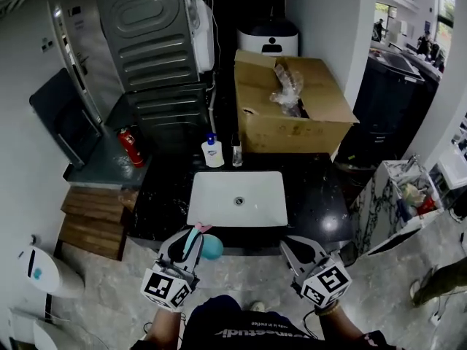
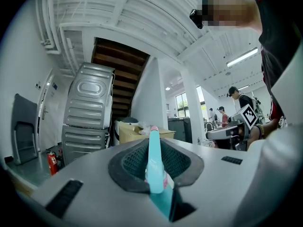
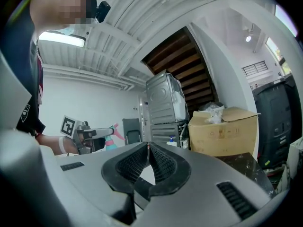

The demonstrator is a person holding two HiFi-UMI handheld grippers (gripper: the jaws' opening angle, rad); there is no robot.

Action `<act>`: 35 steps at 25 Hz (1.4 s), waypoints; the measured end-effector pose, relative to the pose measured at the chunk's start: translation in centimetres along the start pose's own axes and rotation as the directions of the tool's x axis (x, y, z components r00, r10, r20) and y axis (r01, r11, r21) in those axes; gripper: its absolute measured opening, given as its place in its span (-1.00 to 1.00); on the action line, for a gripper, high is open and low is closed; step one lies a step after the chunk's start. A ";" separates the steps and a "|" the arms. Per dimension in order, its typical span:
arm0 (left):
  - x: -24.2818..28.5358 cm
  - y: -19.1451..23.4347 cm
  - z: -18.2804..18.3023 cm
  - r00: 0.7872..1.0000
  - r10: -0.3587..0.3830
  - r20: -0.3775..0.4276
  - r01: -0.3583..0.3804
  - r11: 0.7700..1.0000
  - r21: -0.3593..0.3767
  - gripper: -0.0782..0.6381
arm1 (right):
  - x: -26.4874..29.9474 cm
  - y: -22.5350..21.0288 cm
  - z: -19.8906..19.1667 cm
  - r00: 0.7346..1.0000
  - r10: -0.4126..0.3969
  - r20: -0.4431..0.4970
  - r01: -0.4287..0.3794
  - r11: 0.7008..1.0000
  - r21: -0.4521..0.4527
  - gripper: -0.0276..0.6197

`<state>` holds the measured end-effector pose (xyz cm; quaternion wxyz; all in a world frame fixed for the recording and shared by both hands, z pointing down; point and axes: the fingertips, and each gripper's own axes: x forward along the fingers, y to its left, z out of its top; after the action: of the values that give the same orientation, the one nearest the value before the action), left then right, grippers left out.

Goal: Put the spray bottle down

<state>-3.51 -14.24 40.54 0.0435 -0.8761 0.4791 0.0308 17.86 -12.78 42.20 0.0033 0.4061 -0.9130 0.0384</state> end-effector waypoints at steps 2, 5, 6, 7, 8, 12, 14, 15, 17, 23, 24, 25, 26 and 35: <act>0.5 1.3 -0.4 1.000 0.018 -0.015 -0.018 1.000 -0.002 -0.58 | 1.2 -0.5 -0.2 1.000 0.008 -0.003 -0.008 1.000 0.014 -0.78; 1.3 3.3 -1.1 0.999 0.034 -0.035 -0.033 0.999 0.010 -0.58 | 3.1 -1.1 -0.8 1.000 0.021 -0.023 -0.020 0.999 0.033 -0.78; 1.8 4.1 -1.4 0.999 0.039 -0.038 -0.038 0.999 0.014 -0.58 | 3.8 -1.4 -1.0 0.999 0.022 -0.028 -0.021 0.999 0.034 -0.78; 2.4 4.9 -1.7 0.998 0.044 -0.042 -0.044 0.999 0.015 -0.58 | 4.6 -1.8 -1.1 0.999 0.022 -0.032 -0.021 0.999 0.031 -0.78; 3.1 5.8 -2.1 0.998 0.047 -0.044 -0.046 0.999 0.014 -0.58 | 5.5 -2.2 -1.2 0.999 0.021 -0.036 -0.020 0.999 0.027 -0.78; 6.0 9.7 -3.1 0.998 0.044 -0.044 -0.043 0.998 0.041 -0.58 | 9.7 -3.6 -0.6 0.999 0.014 -0.037 -0.014 1.000 0.009 -0.78; 7.6 11.7 -3.5 0.998 0.044 -0.047 -0.040 0.997 0.073 -0.58 | 12.3 -4.2 -0.2 0.999 0.012 -0.040 -0.012 1.000 0.000 -0.78; 8.4 12.8 -3.7 0.998 0.040 -0.051 -0.036 0.996 0.079 -0.58 | 13.7 -4.5 -0.1 0.999 0.012 -0.042 -0.012 1.000 -0.003 -0.78; 10.1 15.3 -4.4 0.998 0.027 -0.053 -0.023 0.997 0.071 -0.58 | 16.5 -5.2 0.0 0.999 0.009 -0.045 -0.009 1.000 -0.003 -0.78; 15.9 23.6 -7.1 0.996 -0.005 -0.088 0.011 0.998 0.069 -0.58 | 25.1 -6.5 -0.1 0.999 -0.009 -0.051 0.010 1.000 0.009 -0.78; 16.9 24.8 -7.4 0.995 -0.010 -0.096 0.017 0.997 0.075 -0.58 | 26.4 -6.5 -0.2 0.999 -0.006 -0.054 0.007 1.000 0.010 -0.78; 17.8 26.0 -7.8 0.995 -0.013 -0.103 0.021 0.997 0.081 -0.58 | 27.7 -6.4 -0.2 0.998 -0.002 -0.056 0.003 1.000 0.012 -0.78; 18.7 27.0 -8.1 0.994 -0.014 -0.109 0.024 0.996 0.087 -0.58 | 28.9 -6.3 -0.3 0.998 0.003 -0.059 -0.002 1.000 0.014 -0.78; 26.6 37.8 -13.1 0.985 0.038 -0.168 -0.026 0.997 0.075 -0.58 | 34.9 -6.4 -2.7 0.995 0.015 -0.101 -0.012 0.999 0.036 -0.78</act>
<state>-20.85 -58.25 49.29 0.0340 -0.8655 0.4960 -0.0607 -0.89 -42.70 46.65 0.0420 0.3974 -0.9136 0.0749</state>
